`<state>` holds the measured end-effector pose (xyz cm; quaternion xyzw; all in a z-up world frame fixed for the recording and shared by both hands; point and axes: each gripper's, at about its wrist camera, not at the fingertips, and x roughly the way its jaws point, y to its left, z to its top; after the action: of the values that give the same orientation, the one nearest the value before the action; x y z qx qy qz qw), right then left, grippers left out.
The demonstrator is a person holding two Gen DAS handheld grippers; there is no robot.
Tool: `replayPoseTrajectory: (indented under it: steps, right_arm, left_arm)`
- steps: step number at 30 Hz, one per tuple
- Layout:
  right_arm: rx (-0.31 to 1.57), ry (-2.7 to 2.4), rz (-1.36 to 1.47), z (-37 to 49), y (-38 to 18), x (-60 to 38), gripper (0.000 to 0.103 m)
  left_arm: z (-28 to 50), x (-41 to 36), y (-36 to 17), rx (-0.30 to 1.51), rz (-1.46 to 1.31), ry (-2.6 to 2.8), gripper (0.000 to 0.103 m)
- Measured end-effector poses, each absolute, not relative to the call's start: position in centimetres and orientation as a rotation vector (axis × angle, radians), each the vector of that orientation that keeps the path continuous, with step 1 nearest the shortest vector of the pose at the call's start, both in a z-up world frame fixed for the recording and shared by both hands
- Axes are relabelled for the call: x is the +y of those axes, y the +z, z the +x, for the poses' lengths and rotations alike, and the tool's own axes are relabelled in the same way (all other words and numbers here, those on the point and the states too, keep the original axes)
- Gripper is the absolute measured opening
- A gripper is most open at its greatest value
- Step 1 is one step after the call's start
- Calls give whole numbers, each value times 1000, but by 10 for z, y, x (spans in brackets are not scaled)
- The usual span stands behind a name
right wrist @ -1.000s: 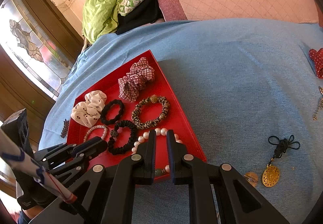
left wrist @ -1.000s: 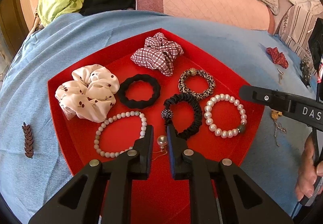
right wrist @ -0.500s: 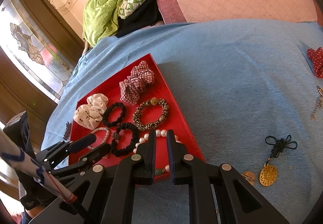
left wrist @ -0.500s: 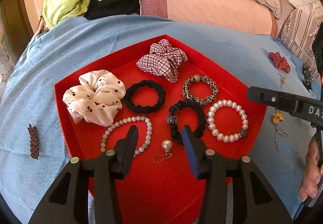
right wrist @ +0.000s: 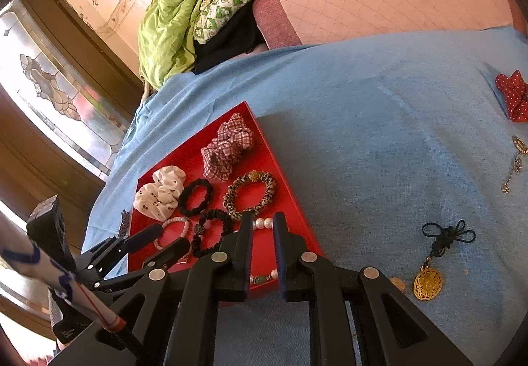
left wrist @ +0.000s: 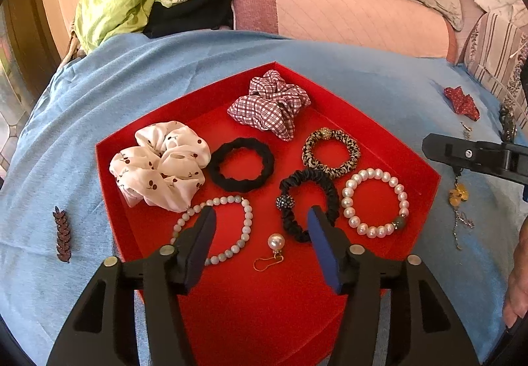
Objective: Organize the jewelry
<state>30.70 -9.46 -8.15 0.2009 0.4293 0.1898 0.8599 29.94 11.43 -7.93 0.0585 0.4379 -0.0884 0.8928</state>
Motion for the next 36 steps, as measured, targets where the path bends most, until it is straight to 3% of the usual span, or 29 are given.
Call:
replayPoseTrajectory:
  steps: [8,23,36]
  right_arm:
    - [892,392,438,305,-79,-101,25]
    - [862,270,466,294,-67,-169,25]
    - [918,167,544,281,-82,-233,25]
  left_arm:
    - [299,111,-76,888,150,-147,66]
    - [288,87,-58,830,142,-204,67]
    - [258,-8,-47,796,139,-566,67]
